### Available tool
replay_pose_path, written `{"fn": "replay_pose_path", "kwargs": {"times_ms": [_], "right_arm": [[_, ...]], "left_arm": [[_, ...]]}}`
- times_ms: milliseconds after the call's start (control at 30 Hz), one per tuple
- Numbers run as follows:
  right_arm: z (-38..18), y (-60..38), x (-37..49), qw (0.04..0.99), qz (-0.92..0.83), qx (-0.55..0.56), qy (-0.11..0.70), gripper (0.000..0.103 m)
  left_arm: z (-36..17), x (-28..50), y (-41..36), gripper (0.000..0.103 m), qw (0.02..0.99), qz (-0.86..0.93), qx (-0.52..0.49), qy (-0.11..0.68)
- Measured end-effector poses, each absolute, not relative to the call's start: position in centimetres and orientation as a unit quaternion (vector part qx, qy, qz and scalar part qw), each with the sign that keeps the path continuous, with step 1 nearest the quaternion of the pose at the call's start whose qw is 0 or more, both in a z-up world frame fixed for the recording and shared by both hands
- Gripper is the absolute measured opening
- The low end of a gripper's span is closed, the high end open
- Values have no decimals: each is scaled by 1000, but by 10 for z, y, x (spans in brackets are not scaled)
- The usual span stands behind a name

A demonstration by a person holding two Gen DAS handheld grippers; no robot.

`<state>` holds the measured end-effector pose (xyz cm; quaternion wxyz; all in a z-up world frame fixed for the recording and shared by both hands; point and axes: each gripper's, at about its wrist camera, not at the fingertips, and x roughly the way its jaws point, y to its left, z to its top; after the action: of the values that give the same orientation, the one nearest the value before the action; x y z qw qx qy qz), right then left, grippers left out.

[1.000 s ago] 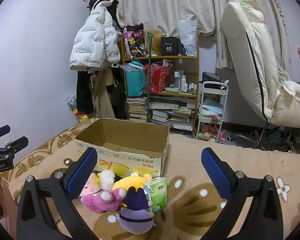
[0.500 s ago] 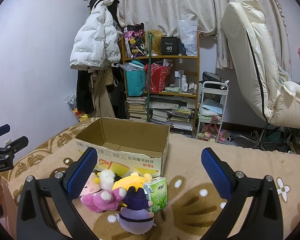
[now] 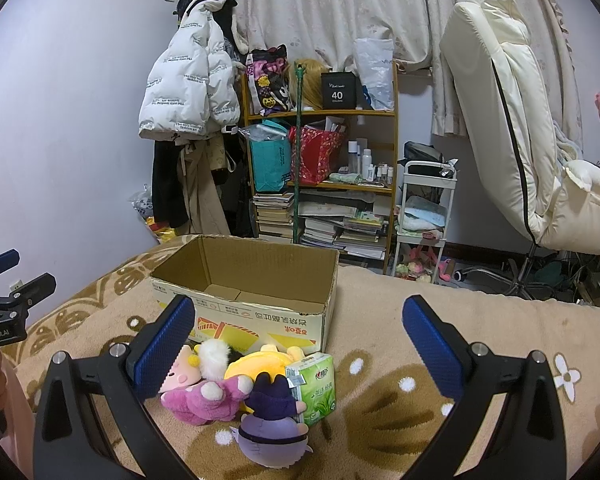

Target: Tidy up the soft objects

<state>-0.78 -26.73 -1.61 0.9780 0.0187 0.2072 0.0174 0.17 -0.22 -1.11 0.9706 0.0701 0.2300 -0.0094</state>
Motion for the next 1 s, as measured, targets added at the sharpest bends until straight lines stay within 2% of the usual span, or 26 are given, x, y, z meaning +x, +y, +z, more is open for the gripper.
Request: {"fn": "replay_pose_path", "kwargs": {"times_ms": [667, 1000], "right_arm": [[-25, -264, -12, 975, 17, 21, 220, 103], [-50, -267, 15, 954, 9, 42, 298, 103]], "left_arm": [[-14, 14, -5, 103, 964, -43, 70, 253], [-28, 51, -5, 103, 949, -28, 50, 309]]}}
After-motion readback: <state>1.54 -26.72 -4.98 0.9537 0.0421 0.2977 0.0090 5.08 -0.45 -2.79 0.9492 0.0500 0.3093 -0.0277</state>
